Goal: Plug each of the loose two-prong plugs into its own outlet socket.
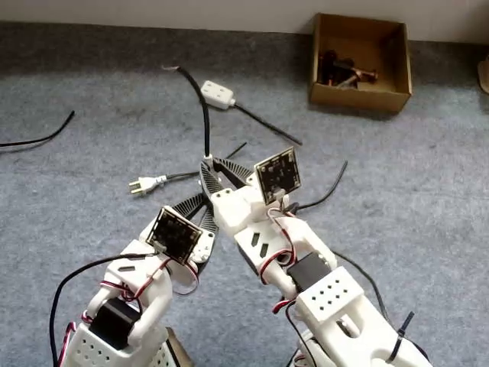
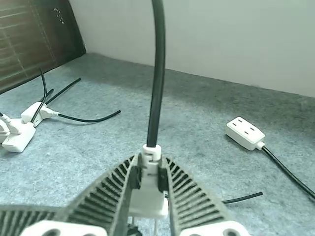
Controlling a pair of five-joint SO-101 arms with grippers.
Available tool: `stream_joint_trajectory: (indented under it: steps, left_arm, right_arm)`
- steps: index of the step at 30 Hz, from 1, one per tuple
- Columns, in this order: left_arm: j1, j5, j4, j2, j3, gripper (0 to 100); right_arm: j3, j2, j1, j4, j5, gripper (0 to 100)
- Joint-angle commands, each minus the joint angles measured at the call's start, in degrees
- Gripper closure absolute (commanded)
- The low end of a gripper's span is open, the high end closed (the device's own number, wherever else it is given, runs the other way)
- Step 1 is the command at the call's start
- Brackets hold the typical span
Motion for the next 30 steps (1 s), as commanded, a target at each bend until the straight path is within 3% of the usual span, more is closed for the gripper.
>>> stream_joint_trajectory:
  steps: [1,14,19,30]
  left_arm:
    - [0.6,0.2,-1.3,-0.7,-1.3,99]
    - [-2.0,0.1,-2.2,-0.7,1.4,99]
    - [-2.0,0.1,-2.3,-0.7,1.6,99]
    - [-7.0,0.1,-12.1,-0.7,6.1,99]
  right_arm:
    - [-3.6,-1.8,-1.5,-1.5,-0.4,99.3]
    - [-6.3,-1.9,-1.6,-1.3,-0.4,99.3]
    - [-8.5,-1.9,0.2,4.3,-0.5,99.3]
    - [-8.3,-7.9,-0.1,5.4,-0.5,99.3]
